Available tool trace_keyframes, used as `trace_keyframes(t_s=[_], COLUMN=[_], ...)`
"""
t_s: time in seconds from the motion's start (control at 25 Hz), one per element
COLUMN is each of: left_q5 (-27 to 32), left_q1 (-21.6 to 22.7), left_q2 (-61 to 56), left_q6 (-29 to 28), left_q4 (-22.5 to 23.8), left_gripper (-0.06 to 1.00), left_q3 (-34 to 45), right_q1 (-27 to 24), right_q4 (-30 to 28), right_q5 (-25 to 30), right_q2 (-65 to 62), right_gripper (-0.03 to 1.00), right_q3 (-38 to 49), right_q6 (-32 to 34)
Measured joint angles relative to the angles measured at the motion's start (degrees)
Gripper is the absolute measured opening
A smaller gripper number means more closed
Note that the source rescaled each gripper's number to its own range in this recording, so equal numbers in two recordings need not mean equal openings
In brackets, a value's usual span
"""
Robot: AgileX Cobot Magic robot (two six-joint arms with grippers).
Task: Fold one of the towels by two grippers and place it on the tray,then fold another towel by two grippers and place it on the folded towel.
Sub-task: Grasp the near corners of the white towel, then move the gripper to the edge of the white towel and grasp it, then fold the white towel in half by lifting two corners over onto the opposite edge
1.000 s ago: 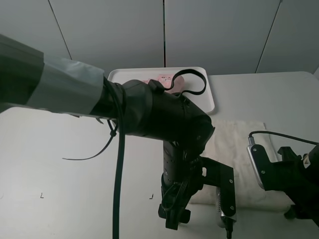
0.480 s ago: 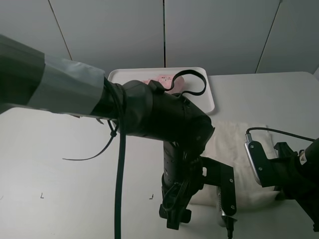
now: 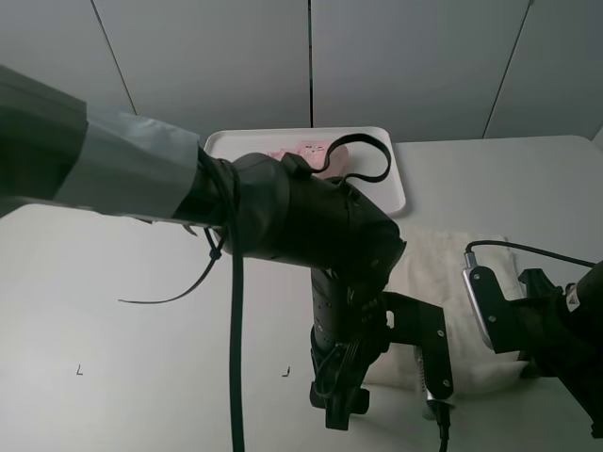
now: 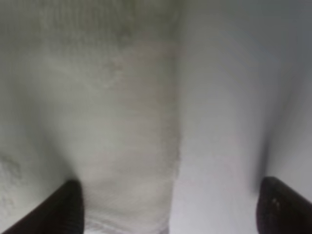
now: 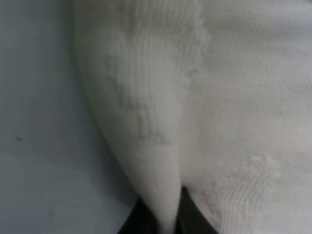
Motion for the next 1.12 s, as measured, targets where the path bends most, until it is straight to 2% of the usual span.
trace_keyframes(t_s=[0.04, 0.08, 0.2, 0.24, 0.32, 0.68, 0.84, 1.0, 1.12], left_q5=[-0.13, -0.23, -0.23, -0.45, -0.57, -0.66, -0.78, -2.02, -3.47], left_q1=[0.0, 0.0, 0.0, 0.0, 0.0, 0.0, 0.24, 2.17, 4.59], left_q2=[0.1, 0.1, 0.1, 0.1, 0.1, 0.1, -0.01, -1.81, -4.56], left_q6=[-0.44, -0.72, -1.07, -1.18, -1.31, -1.74, -1.74, -1.74, -1.74], left_q4=[0.69, 1.45, 2.99, 3.1, 3.1, 3.33, 3.33, 1.83, -1.11], left_gripper=[0.79, 0.64, 0.13, 0.04, 0.01, 0.0, 0.0, 0.0, 0.0], left_q3=[0.0, 0.0, 0.0, 0.0, 0.0, 0.0, 0.0, 0.04, 0.04], right_q1=[0.0, 0.0, 0.0, 0.0, 0.0, 0.0, 0.0, 0.0, 0.0], right_q4=[0.0, 0.0, 0.0, 0.0, 0.0, 0.65, 1.32, 1.32, 1.32], right_q5=[0.0, 0.0, 0.0, 0.0, -0.03, -0.4, 1.7, 4.74, 5.93], right_q2=[0.0, 0.0, 0.0, 0.0, 0.0, -2.17, -6.54, -11.71, -15.23], right_gripper=[0.02, 0.02, 0.02, 0.02, 0.02, 0.02, 0.02, 0.02, 0.02], right_q3=[0.0, 0.0, 0.0, 0.0, 0.0, 0.24, 0.82, 0.84, 0.94], right_q6=[0.11, 0.23, 0.63, 1.03, 1.5, 8.44, 12.05, 14.34, 17.83])
